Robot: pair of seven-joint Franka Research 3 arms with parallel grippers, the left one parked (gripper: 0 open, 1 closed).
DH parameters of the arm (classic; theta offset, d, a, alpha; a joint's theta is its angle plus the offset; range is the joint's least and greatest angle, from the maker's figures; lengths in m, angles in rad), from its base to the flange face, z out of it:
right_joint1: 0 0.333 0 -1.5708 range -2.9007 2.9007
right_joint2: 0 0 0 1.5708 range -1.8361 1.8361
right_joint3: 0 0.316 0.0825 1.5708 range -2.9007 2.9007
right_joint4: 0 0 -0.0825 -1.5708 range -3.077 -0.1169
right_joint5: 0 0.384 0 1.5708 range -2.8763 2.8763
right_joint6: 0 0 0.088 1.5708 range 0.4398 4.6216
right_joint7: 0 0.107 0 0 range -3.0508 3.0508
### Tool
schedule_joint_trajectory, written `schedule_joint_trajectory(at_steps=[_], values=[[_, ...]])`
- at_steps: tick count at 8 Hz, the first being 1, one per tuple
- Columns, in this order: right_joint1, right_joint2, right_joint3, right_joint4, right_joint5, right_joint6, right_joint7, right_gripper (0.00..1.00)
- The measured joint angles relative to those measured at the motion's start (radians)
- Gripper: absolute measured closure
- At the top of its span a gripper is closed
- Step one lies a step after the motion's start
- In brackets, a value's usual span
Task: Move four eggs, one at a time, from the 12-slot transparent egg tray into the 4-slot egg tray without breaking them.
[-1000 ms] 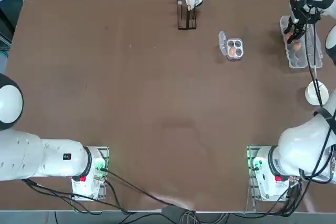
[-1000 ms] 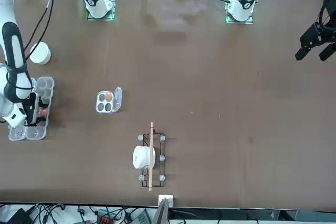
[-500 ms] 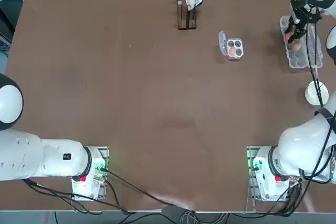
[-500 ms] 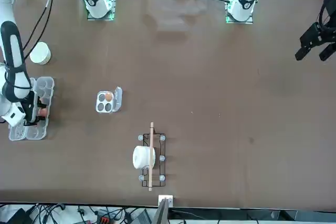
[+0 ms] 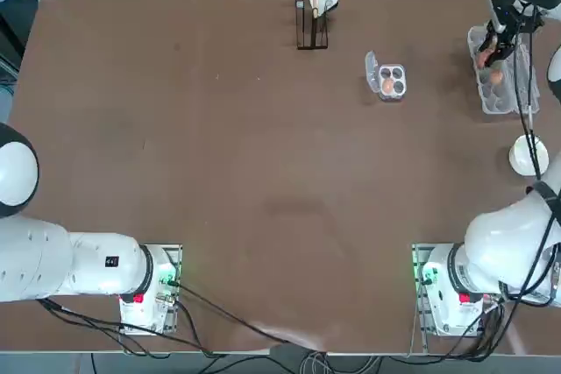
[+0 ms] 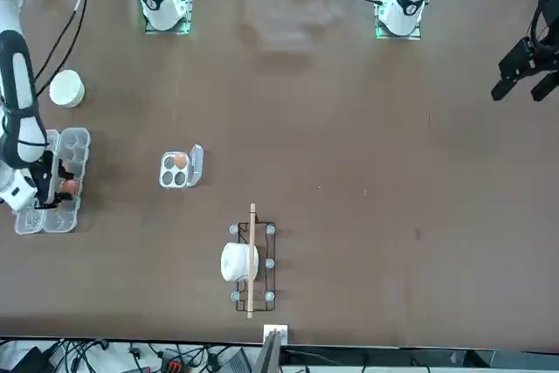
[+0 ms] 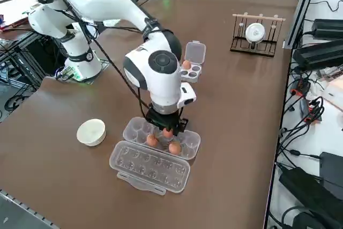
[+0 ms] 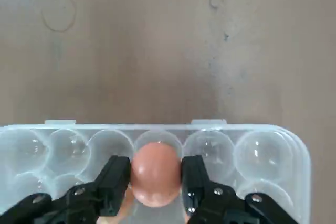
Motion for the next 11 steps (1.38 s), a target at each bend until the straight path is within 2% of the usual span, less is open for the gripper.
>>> schedule_joint_trajectory(at_steps=[3,5,8,11], values=[[0.038,-0.158,0.009,0.023,-0.028,-0.187,0.193,0.43],[0.142,-0.224,0.019,0.013,-0.044,-0.262,0.481,0.43],[0.354,-0.204,0.028,-0.018,-0.046,-0.257,1.01,0.43],[0.498,-0.199,0.028,-0.023,-0.046,-0.256,1.398,0.43]])
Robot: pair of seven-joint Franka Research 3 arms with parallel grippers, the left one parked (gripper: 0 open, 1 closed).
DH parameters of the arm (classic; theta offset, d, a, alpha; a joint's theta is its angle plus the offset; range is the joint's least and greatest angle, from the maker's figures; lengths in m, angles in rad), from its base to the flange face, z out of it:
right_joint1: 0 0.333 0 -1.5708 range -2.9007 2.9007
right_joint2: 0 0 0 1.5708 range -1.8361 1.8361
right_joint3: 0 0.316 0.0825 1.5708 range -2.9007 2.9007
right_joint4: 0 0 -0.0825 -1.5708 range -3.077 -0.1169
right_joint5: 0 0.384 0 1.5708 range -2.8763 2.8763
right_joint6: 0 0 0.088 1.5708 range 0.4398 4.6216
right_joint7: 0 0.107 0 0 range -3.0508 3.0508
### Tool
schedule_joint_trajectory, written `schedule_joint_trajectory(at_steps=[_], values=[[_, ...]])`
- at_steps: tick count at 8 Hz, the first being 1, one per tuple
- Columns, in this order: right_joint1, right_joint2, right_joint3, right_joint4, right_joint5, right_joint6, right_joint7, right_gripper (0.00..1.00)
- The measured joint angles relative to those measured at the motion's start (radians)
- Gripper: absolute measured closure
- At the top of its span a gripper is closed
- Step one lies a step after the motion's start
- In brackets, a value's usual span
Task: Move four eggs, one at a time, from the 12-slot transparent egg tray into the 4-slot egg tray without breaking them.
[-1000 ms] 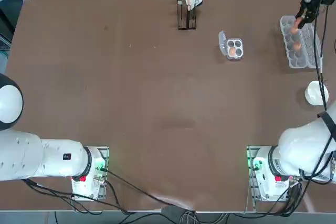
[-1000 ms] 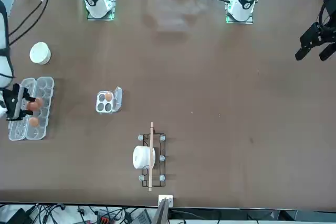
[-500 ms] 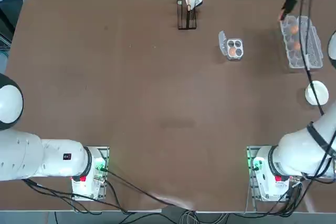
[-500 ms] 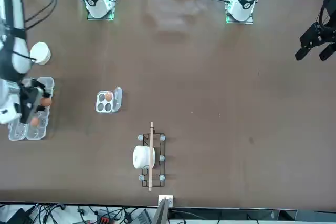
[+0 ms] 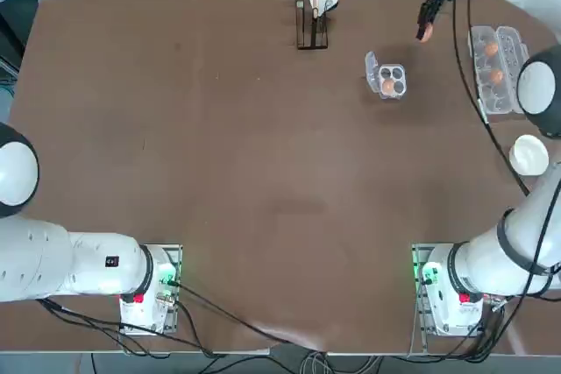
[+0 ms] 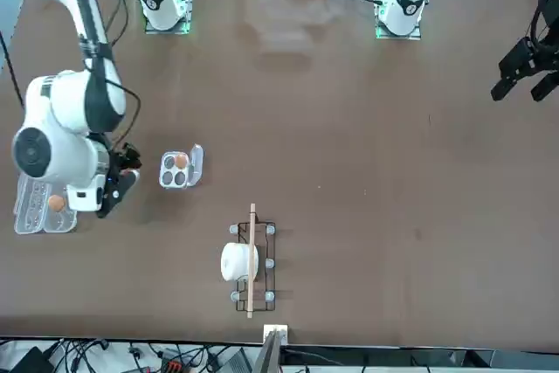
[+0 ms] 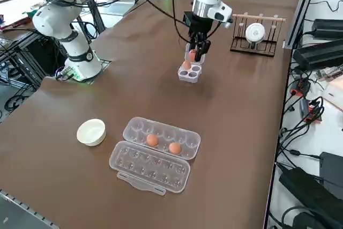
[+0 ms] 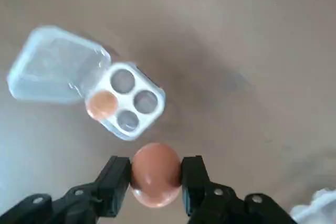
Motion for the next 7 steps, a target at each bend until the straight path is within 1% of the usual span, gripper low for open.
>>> schedule_joint_trajectory(at_steps=[1,2,5,7], values=[[0.03,0.0,0.0,-0.016,0.0,0.019,0.1,0.43],[0.052,0.0,0.0,-0.047,0.0,0.068,0.168,0.43],[0.075,-0.005,-0.001,-0.186,0.0,0.266,0.236,0.43],[0.098,-0.006,-0.001,-0.22,0.0,0.308,0.293,0.43]])
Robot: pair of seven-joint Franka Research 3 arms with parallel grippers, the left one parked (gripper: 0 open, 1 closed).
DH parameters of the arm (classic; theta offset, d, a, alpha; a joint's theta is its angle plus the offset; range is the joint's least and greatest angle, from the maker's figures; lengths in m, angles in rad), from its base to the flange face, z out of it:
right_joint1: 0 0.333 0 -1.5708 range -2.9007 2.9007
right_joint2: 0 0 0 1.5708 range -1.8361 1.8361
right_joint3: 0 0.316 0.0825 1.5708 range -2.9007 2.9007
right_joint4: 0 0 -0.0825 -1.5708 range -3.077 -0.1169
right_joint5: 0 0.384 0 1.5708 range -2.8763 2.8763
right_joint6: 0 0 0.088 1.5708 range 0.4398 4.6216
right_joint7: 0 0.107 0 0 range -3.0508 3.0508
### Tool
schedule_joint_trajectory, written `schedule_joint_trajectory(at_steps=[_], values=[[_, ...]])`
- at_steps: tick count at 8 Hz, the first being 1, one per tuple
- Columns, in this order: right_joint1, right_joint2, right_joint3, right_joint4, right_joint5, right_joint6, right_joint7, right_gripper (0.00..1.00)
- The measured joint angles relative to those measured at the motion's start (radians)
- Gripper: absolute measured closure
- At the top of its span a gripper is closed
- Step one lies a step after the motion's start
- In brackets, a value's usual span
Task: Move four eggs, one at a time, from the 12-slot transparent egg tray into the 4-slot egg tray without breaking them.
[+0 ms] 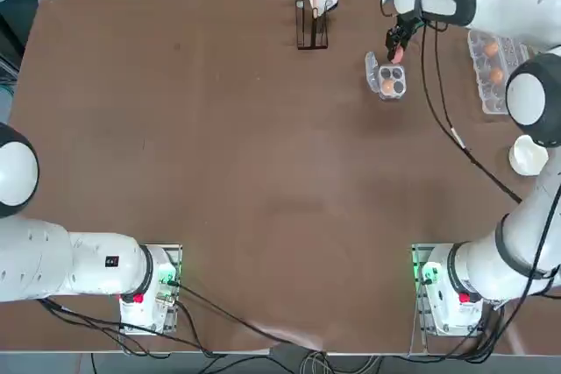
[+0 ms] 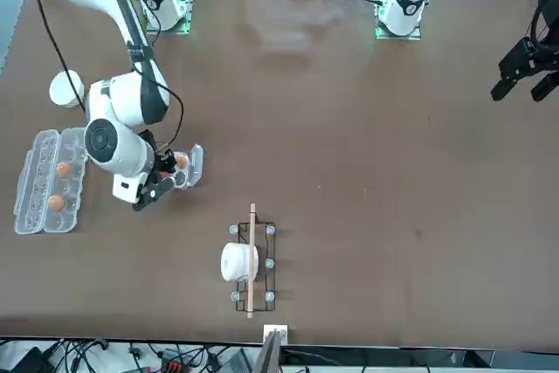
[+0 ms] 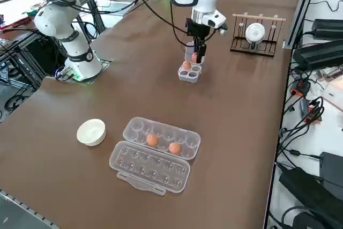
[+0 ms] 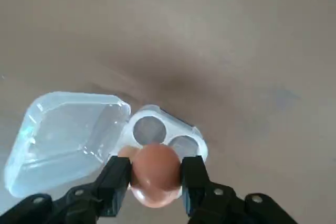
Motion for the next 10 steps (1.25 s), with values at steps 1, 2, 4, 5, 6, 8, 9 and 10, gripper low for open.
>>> schedule_joint_trajectory(at_steps=[1,2,4,5,6,8,9,10], values=[[0.013,-0.001,0.0,-0.007,0.0,0.01,0.026,0.43],[0.02,-0.001,0.0,-0.016,0.0,0.022,0.038,0.43],[0.02,-0.002,-0.003,-0.058,0.0,0.08,0.04,0.43],[0.02,-0.001,-0.004,-0.09,0.0,0.122,0.04,0.43],[0.02,0.0,-0.005,-0.115,0.0,0.148,0.04,0.43],[0.02,0.0,-0.005,-0.126,0.0,0.158,0.04,0.43],[0.02,0.001,-0.005,-0.126,0.0,0.16,0.041,0.43],[0.019,0.003,-0.005,-0.126,0.0,0.161,0.042,0.43]])
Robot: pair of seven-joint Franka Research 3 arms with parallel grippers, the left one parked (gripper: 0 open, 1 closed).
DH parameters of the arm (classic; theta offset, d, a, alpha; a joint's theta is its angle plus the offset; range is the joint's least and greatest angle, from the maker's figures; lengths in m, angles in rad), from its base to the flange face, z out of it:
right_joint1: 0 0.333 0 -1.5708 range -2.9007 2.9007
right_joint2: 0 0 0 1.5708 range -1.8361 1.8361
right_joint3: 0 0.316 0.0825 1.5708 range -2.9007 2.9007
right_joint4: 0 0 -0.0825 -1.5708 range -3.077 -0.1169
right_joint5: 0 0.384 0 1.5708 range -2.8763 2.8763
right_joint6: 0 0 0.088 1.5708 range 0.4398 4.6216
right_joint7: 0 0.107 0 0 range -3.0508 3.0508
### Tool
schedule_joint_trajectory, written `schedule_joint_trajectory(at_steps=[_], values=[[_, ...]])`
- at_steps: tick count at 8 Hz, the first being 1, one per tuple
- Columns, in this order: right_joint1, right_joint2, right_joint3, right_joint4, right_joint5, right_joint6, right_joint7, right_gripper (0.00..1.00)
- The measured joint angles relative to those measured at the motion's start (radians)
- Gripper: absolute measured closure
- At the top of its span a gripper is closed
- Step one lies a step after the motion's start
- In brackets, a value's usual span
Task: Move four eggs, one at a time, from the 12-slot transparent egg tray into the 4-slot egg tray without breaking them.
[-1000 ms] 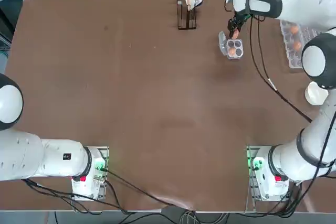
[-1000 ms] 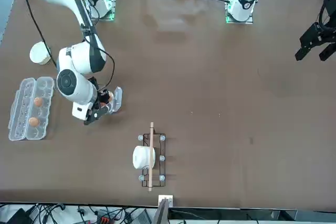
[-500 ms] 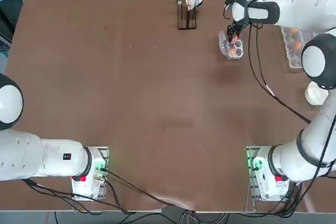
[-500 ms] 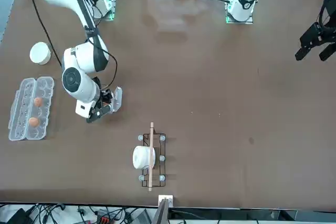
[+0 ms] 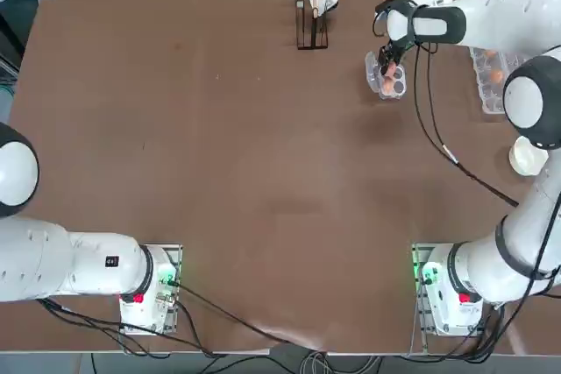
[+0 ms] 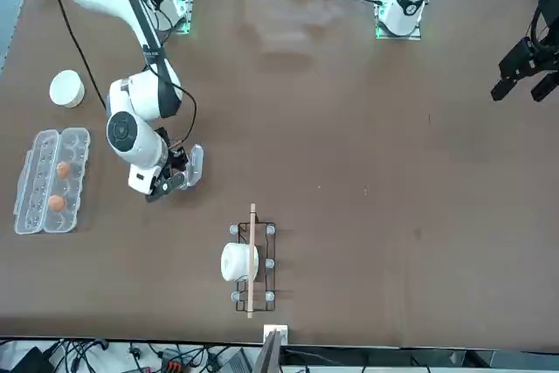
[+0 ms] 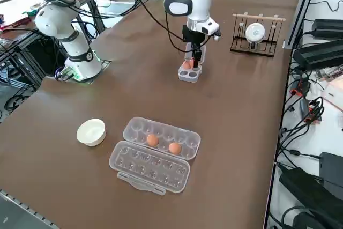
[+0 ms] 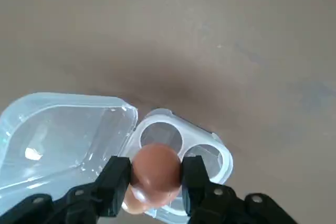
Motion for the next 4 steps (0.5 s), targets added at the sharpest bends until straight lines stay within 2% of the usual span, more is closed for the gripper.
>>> schedule_joint_trajectory(at_steps=[4], values=[[-0.001,0.004,0.0,0.0,0.0,0.005,0.002,0.43]])
